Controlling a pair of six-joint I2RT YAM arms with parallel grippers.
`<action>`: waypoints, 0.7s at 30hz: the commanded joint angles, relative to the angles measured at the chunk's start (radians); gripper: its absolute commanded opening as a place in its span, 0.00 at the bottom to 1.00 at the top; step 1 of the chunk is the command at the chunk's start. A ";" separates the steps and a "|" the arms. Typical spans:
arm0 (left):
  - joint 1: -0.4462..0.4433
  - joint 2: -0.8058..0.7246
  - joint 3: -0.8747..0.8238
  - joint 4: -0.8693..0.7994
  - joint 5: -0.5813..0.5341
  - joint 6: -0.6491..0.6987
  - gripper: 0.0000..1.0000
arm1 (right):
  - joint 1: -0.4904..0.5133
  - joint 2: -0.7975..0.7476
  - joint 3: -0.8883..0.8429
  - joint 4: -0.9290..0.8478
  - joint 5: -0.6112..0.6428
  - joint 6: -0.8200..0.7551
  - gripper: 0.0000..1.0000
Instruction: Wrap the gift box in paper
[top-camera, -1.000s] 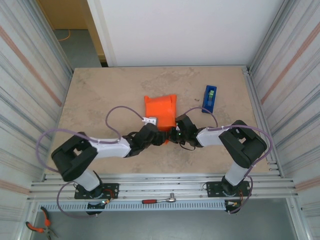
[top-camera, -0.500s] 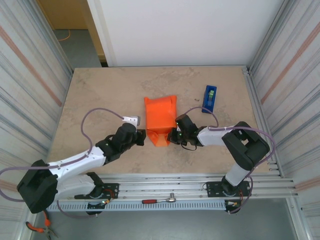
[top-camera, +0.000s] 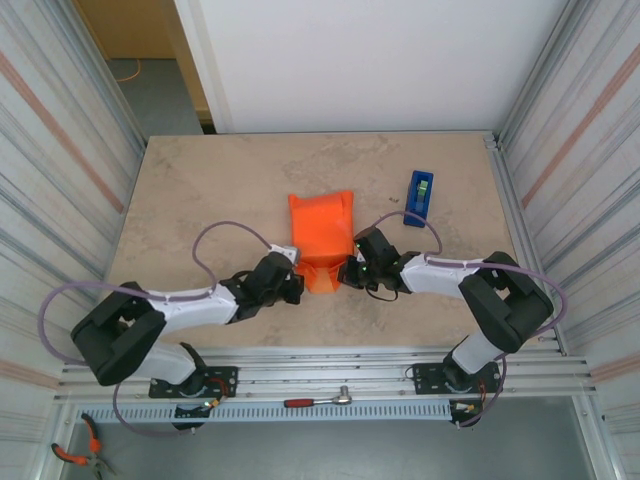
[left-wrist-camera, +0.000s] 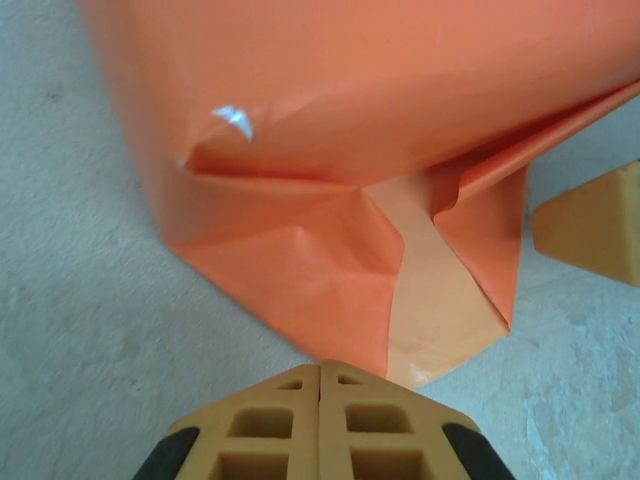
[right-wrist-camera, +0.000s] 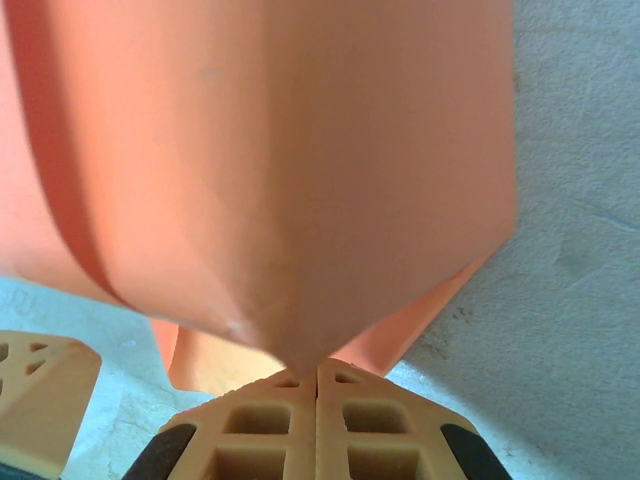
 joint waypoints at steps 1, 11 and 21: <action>-0.007 0.042 0.049 0.052 -0.012 0.031 0.04 | -0.008 -0.023 0.015 -0.026 0.017 -0.029 0.00; -0.037 0.209 0.096 0.117 -0.137 0.042 0.01 | -0.023 0.015 0.034 0.002 0.013 -0.027 0.00; -0.073 0.228 0.100 0.120 -0.172 0.035 0.01 | -0.025 0.028 0.033 0.015 0.007 -0.022 0.00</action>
